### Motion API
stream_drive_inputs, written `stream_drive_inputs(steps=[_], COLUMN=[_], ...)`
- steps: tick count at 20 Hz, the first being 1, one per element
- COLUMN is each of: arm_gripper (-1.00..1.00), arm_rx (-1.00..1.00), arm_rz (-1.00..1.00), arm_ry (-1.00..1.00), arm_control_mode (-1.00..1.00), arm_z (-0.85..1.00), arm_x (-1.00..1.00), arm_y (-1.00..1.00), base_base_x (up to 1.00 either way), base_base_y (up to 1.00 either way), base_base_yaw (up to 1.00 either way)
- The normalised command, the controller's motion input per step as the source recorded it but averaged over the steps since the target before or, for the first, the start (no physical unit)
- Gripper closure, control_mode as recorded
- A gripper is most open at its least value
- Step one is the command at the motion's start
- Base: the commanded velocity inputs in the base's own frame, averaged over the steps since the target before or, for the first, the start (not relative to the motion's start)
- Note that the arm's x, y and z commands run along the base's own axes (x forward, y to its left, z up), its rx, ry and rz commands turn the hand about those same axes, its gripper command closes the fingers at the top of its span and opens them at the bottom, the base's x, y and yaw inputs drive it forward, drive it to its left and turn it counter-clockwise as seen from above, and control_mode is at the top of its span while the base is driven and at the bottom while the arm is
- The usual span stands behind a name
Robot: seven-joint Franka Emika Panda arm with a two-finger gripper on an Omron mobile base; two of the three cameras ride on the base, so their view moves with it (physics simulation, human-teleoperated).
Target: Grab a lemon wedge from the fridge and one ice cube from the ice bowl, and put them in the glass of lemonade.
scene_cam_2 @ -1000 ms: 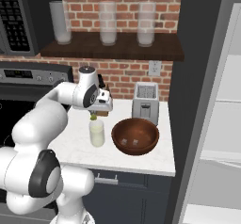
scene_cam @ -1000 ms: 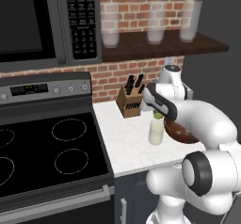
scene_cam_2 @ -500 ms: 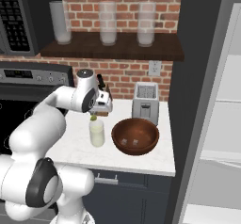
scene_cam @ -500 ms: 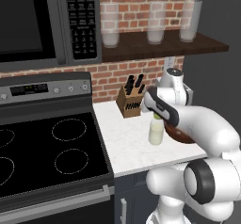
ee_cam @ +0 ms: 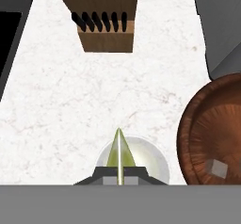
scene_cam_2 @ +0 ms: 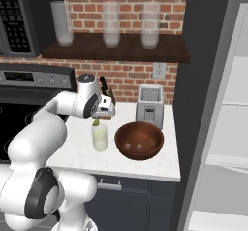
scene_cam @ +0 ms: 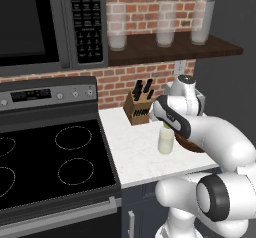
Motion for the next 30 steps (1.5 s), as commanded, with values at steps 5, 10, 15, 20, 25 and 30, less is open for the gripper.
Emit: stream_drive_inputs(steps=[5, 10, 15, 20, 25, 30], arm_gripper=[1.00, -1.00, -1.00, -1.00, -1.00, -1.00], arm_rx=[0.00, 0.00, 0.00, 0.00, 0.00, 0.04], arm_rz=[0.00, 0.00, 0.00, 0.00, 0.00, 0.00], arm_ry=[0.00, 0.00, 0.00, 0.00, 0.00, -0.08], arm_control_mode=[-1.00, -1.00, -1.00, -1.00, -1.00, -1.00], arm_z=[-0.01, 0.00, 0.00, 0.00, 0.00, 0.11], arm_x=[0.00, 0.00, 0.00, 0.00, 0.00, -0.15], arm_y=[0.00, 0.00, 0.00, 0.00, 0.00, -0.13], base_base_x=[0.00, 0.00, 0.00, 0.00, 0.00, 0.00], base_base_y=[0.00, 0.00, 0.00, 0.00, 0.00, 0.00], base_base_yaw=[0.00, 0.00, 0.00, 0.00, 0.00, 0.00])
